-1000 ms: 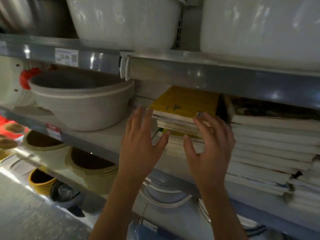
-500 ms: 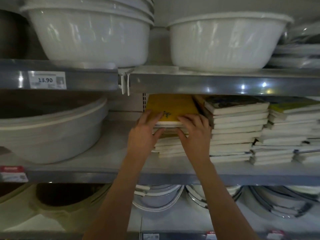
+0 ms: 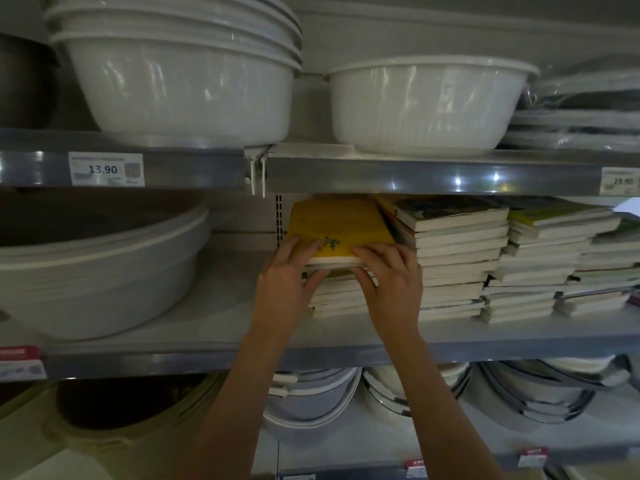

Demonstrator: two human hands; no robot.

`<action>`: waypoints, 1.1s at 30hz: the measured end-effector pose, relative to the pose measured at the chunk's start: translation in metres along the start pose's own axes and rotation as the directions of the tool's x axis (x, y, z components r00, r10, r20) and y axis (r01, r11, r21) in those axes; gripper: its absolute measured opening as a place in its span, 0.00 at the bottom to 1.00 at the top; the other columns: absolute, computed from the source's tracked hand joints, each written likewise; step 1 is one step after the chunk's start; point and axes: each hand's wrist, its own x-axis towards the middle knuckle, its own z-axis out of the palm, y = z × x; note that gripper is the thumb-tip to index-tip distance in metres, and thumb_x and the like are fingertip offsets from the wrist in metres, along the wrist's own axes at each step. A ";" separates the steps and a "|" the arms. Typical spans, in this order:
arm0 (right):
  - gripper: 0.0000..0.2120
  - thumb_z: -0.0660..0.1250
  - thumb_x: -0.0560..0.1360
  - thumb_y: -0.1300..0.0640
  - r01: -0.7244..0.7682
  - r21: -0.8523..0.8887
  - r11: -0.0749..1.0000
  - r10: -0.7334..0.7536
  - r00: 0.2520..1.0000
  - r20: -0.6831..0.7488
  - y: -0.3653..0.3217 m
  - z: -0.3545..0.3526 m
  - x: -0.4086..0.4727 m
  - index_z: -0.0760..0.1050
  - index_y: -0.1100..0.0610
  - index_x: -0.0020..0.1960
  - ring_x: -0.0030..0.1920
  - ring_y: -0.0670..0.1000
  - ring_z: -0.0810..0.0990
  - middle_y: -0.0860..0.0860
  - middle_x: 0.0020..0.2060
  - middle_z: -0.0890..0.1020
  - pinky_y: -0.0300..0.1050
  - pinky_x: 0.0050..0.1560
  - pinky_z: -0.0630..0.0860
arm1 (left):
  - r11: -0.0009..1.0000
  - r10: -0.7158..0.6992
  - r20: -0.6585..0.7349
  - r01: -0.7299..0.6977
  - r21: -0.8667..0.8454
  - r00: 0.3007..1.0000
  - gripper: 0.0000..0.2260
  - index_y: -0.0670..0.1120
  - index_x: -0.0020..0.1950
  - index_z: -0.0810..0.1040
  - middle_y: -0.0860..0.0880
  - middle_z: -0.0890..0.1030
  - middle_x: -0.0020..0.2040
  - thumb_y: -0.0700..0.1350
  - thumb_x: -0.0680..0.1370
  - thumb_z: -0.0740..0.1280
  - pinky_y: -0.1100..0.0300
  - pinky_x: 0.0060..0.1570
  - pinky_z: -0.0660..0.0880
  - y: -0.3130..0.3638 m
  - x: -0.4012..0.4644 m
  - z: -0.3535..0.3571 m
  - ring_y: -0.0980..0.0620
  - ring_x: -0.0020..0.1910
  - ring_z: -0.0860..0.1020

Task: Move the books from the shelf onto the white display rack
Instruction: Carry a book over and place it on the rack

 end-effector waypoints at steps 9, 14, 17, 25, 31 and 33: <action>0.23 0.66 0.72 0.39 -0.165 0.174 0.971 0.147 0.983 0.110 -0.007 -0.010 0.000 0.80 0.51 0.62 0.64 0.50 0.69 0.49 0.62 0.77 0.52 0.59 0.73 | 0.559 -0.467 0.242 0.496 -0.665 0.851 0.20 0.52 0.70 0.72 0.55 0.80 0.60 0.57 0.80 0.64 0.54 0.59 0.78 0.014 0.012 -0.010 0.54 0.58 0.80; 0.24 0.65 0.75 0.41 -0.598 0.361 0.716 0.541 0.801 0.255 -0.013 -0.025 0.016 0.72 0.47 0.68 0.65 0.47 0.70 0.48 0.66 0.74 0.47 0.63 0.72 | 0.533 -0.528 0.241 0.539 -0.652 0.814 0.13 0.49 0.65 0.74 0.59 0.79 0.50 0.48 0.82 0.64 0.66 0.46 0.73 0.019 0.030 -0.007 0.62 0.48 0.77; 0.13 0.66 0.79 0.48 -0.709 0.449 0.543 0.608 0.701 0.371 -0.013 -0.024 0.029 0.72 0.44 0.63 0.60 0.50 0.77 0.45 0.58 0.78 0.48 0.60 0.74 | 0.537 -0.532 0.255 0.555 -0.635 0.807 0.12 0.49 0.65 0.74 0.58 0.79 0.50 0.46 0.81 0.65 0.67 0.44 0.71 0.018 0.032 -0.004 0.60 0.49 0.78; 0.14 0.72 0.75 0.62 -0.746 0.611 0.265 0.680 0.594 0.430 -0.020 -0.017 0.032 0.81 0.48 0.57 0.56 0.52 0.82 0.46 0.52 0.84 0.58 0.62 0.77 | 0.495 -0.571 0.229 0.554 -0.669 0.788 0.13 0.46 0.65 0.78 0.53 0.82 0.54 0.41 0.80 0.68 0.64 0.50 0.74 0.017 0.025 -0.007 0.54 0.54 0.80; 0.24 0.71 0.74 0.67 -0.752 0.615 0.236 0.675 0.582 0.454 -0.024 -0.025 0.010 0.75 0.58 0.69 0.56 0.53 0.83 0.53 0.56 0.84 0.58 0.59 0.80 | 0.405 -0.577 0.272 0.560 -0.723 0.770 0.16 0.50 0.66 0.78 0.53 0.84 0.54 0.38 0.80 0.68 0.51 0.56 0.79 0.018 -0.001 -0.016 0.52 0.54 0.83; 0.25 0.71 0.74 0.69 -0.748 0.621 0.233 0.660 0.591 0.464 -0.026 -0.029 -0.002 0.74 0.57 0.69 0.56 0.53 0.83 0.53 0.56 0.84 0.56 0.58 0.80 | 0.331 -0.585 0.313 0.573 -0.750 0.748 0.19 0.51 0.68 0.75 0.51 0.83 0.57 0.37 0.79 0.69 0.45 0.56 0.80 0.017 -0.011 -0.020 0.49 0.56 0.82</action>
